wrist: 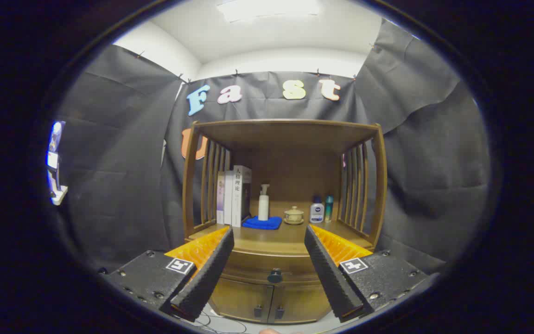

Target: Pull open the drawer, take out the items inside it, and place them on the countertop above the cabinet.

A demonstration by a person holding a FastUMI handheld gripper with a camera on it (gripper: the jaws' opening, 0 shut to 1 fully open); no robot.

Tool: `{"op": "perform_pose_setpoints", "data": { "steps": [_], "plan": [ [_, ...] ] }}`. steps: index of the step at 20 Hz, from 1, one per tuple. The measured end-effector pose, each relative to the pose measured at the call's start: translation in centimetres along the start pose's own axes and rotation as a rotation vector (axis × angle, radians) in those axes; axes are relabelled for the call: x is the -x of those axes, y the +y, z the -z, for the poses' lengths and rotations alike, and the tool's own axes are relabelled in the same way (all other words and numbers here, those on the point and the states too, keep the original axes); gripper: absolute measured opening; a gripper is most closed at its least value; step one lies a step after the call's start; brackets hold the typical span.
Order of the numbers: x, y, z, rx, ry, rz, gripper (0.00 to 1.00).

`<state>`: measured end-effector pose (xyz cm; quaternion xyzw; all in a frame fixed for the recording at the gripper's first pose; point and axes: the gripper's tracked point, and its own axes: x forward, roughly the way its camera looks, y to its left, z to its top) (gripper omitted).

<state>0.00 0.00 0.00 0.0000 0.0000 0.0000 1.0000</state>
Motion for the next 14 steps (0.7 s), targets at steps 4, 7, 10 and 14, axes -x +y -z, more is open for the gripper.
{"op": "perform_pose_setpoints", "data": {
  "steps": [4,7,10,14],
  "plan": [
    [-0.8,-0.6,-0.1,-0.082,0.014,0.004,1.00],
    [-0.5,-0.6,-0.2,-0.061,0.052,0.016,1.00],
    [0.5,-0.3,0.5,-0.073,0.077,0.020,1.00],
    [1.8,-0.1,3.1,-0.131,0.140,0.005,1.00]
  ]
}}
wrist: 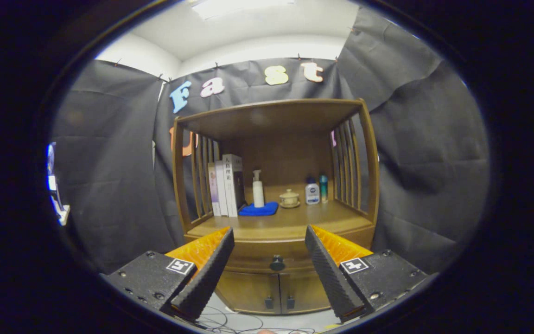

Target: Pull open the drawer, take out the items inside it, and place them on the countertop above the cabinet.

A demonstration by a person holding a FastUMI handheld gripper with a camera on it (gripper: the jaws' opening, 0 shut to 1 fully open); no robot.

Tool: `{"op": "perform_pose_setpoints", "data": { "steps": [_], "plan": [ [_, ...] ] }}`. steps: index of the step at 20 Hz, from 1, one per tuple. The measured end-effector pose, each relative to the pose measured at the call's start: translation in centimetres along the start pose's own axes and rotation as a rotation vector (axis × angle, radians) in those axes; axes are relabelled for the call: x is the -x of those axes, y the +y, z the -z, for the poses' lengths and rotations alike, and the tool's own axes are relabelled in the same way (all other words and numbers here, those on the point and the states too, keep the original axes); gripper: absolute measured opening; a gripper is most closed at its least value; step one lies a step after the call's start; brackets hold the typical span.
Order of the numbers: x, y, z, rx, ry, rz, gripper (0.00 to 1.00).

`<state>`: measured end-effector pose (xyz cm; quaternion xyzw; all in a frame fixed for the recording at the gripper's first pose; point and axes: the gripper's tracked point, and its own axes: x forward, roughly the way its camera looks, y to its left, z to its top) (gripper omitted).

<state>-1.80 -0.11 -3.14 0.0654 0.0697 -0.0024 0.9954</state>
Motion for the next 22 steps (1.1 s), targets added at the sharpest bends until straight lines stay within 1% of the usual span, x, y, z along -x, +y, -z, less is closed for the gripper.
{"op": "perform_pose_setpoints", "data": {
  "steps": [3,6,8,13,18,22],
  "plan": [
    [0.0,-0.6,0.6,0.017,0.007,0.007,1.00],
    [-1.1,-0.4,2.6,0.009,0.054,-0.008,1.00],
    [-2.4,-0.8,3.5,0.006,0.068,-0.004,1.00],
    [-5.7,-0.8,5.4,0.030,0.066,0.004,0.95],
    [-9.7,-0.8,8.4,-0.002,0.074,0.008,0.91],
    [-13.7,-2.2,11.7,0.007,0.119,0.043,0.81]
  ]
}}
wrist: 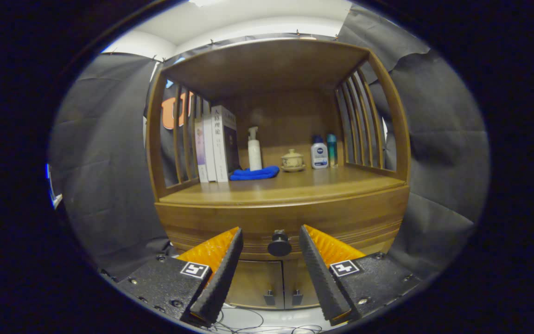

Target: Pull open the drawer, take out the items inside it, and place them on the countertop above the cabinet.

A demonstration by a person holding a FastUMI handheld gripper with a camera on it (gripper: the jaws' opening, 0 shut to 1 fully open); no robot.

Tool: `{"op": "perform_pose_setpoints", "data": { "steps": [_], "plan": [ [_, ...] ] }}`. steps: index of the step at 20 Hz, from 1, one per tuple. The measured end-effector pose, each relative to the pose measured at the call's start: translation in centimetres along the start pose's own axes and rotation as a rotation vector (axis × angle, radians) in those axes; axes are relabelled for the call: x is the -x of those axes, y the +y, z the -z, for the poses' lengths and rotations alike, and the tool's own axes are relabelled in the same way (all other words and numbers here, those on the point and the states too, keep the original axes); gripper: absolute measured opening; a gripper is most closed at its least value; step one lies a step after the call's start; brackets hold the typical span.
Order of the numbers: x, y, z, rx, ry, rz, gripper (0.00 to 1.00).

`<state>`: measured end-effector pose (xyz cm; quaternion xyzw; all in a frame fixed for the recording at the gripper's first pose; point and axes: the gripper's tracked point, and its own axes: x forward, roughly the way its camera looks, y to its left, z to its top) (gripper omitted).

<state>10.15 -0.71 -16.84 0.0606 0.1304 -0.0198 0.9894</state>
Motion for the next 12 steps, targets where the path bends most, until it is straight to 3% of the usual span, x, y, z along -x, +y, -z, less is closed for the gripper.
{"op": "perform_pose_setpoints", "data": {
  "steps": [5,9,12],
  "plan": [
    [-4.4,-1.3,2.8,0.003,0.073,0.039,0.68],
    [-4.7,-1.3,3.6,0.002,0.080,0.042,0.66],
    [-5.5,-0.7,4.1,-0.012,0.071,0.038,0.56]
  ]
}}
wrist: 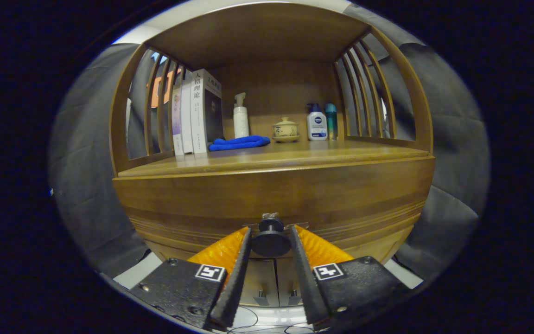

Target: Pull open the drawer, take out the items inside it, and place them on the countertop above the cabinet.

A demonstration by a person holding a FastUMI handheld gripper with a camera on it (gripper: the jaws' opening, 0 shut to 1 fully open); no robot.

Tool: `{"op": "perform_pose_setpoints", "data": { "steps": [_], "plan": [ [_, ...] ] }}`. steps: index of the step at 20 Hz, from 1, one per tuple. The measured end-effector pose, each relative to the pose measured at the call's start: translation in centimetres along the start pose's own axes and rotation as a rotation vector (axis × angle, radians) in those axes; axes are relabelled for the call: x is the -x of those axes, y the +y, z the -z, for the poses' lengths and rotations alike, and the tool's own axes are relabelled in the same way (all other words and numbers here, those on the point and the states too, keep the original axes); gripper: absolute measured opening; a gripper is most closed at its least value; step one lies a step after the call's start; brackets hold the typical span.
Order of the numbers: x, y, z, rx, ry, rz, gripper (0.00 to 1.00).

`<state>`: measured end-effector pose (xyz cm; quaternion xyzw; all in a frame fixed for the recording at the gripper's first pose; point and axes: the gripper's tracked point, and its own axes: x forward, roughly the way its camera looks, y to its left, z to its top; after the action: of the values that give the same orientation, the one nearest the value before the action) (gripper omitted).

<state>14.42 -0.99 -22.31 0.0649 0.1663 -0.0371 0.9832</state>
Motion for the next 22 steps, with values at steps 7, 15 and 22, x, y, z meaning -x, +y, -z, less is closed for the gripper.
{"op": "perform_pose_setpoints", "data": {
  "steps": [7,15,22],
  "plan": [
    [-0.5,-0.5,0.1,0.007,0.008,-0.004,0.40],
    [2.0,-0.8,0.6,-0.039,0.025,-0.027,0.37],
    [6.3,-0.8,1.7,-0.034,0.041,-0.017,0.37]
  ]
}}
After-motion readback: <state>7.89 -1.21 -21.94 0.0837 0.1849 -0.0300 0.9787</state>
